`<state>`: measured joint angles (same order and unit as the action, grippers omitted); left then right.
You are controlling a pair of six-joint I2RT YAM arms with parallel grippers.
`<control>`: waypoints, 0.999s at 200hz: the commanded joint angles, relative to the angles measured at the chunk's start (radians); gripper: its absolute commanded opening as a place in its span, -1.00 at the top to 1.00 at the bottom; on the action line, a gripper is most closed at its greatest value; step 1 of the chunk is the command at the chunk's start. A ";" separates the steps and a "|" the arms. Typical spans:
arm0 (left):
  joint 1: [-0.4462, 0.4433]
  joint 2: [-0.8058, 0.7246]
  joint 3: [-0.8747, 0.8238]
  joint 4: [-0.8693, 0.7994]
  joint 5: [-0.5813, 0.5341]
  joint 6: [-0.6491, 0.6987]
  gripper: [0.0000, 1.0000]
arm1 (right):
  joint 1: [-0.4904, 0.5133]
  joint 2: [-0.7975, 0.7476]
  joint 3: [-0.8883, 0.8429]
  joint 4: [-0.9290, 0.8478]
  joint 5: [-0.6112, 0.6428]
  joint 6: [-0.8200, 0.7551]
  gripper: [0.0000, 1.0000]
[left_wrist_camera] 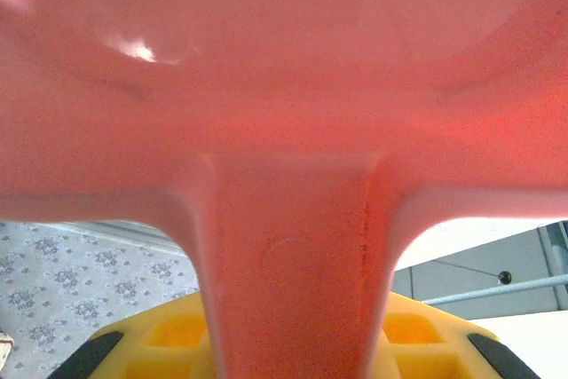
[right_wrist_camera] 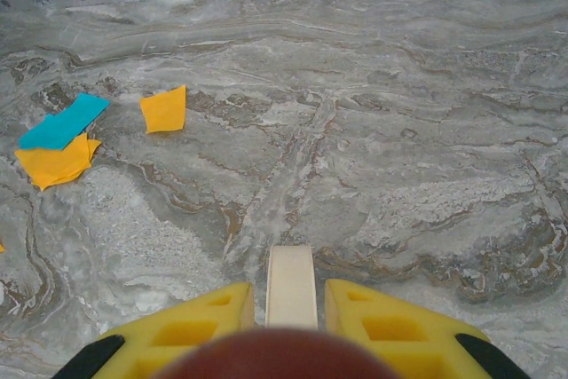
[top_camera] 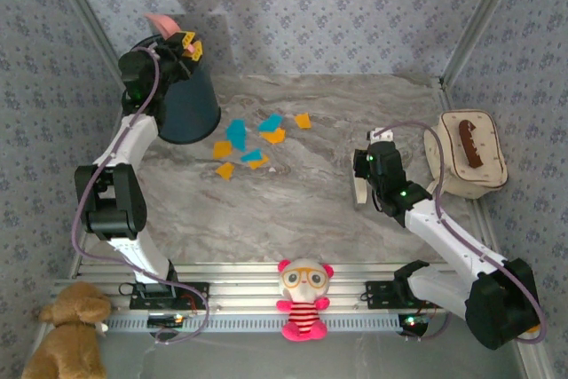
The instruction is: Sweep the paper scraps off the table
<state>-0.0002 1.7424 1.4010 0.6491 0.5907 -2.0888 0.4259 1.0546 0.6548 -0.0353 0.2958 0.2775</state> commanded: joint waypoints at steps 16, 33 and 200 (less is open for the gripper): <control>-0.001 -0.065 0.075 -0.003 0.054 0.042 1.00 | 0.009 0.005 0.014 0.024 -0.060 0.009 1.00; 0.000 -0.088 0.089 -0.092 0.090 0.133 1.00 | 0.010 0.015 0.028 0.035 -0.099 0.015 1.00; -0.021 -0.361 0.181 -1.420 0.020 1.578 1.00 | -0.043 0.487 0.311 0.490 -0.515 0.322 1.00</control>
<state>-0.0063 1.4731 1.6249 -0.6262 0.6533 -0.7433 0.4114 1.4643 0.8661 0.3187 -0.1329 0.4999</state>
